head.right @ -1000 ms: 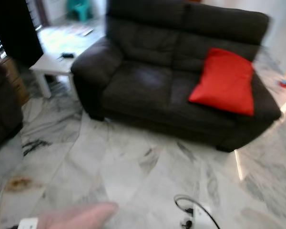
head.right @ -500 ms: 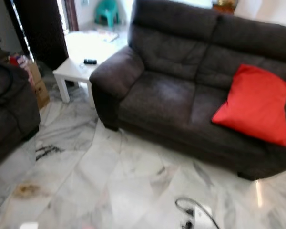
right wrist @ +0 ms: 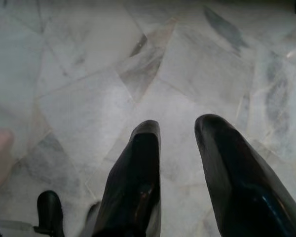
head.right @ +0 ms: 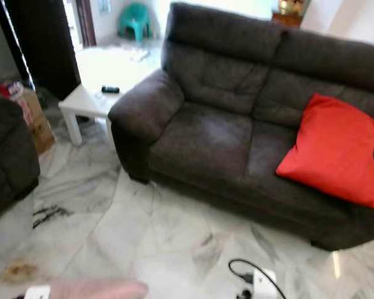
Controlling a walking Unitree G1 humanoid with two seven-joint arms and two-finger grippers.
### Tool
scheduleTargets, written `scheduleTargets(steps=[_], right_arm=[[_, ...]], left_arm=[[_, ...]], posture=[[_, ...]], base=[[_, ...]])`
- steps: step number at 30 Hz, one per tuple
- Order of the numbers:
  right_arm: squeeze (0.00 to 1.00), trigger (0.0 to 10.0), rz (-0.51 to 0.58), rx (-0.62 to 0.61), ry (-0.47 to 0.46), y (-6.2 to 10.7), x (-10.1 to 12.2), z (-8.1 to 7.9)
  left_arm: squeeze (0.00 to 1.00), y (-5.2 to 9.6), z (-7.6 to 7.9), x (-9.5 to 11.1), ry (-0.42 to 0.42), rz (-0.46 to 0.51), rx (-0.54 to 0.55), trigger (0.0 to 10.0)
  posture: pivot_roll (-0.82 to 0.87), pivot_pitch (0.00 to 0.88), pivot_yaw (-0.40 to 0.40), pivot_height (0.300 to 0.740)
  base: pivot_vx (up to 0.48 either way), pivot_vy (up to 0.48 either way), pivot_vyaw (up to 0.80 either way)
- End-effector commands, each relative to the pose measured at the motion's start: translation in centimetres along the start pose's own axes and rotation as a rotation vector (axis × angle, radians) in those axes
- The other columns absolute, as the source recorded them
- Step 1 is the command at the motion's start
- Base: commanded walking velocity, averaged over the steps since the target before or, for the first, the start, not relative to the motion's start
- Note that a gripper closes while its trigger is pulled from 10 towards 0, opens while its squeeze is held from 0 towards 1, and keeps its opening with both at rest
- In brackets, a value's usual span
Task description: Move the pillow to the sofa from floor
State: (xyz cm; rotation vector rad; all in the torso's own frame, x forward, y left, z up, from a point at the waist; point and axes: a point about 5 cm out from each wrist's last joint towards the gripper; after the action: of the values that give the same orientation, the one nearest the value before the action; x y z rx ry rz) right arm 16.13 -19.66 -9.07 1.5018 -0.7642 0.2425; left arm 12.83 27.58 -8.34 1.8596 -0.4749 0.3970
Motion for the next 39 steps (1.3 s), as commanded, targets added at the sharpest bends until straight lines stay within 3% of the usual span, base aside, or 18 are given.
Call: scheduleTargets(steps=[1,34,39], right_arm=[[0.0,10.0,-0.008,0.003,-0.257,0.77,-0.32,4.03],[0.0,10.0,-0.009,-0.006,-0.254,0.75,-0.23,4.1],[0.0,10.0,-0.019,-0.009,-0.247,0.75,-0.29,4.11]], left_arm=[[0.0,-0.04,-2.3,0.36,-0.003,-0.015,-0.068,10.0],[0.0,-0.07,-2.16,0.53,-0.026,-0.014,-0.086,10.0],[0.0,-0.08,-2.15,0.54,-0.037,-0.014,-0.09,10.0]], posture=[[-0.01,0.0,-0.041,0.74],[-0.01,0.0,-0.04,0.74],[-0.01,0.0,-0.041,0.74]], base=[[0.33,0.0,0.0],[0.331,0.0,0.0],[0.0,0.0,-0.32]])
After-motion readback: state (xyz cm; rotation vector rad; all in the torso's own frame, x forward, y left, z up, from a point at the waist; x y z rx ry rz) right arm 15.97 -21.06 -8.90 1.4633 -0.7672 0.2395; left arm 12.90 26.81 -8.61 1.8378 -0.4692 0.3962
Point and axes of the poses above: a point about 5 cm out from each wrist's last joint towards the gripper, its own y axis pointing back from the gripper into the wrist, its own x axis along the axis of the wrist's last joint, z = x × y, and after that the axes turned 8 degrees about -y, right-handed
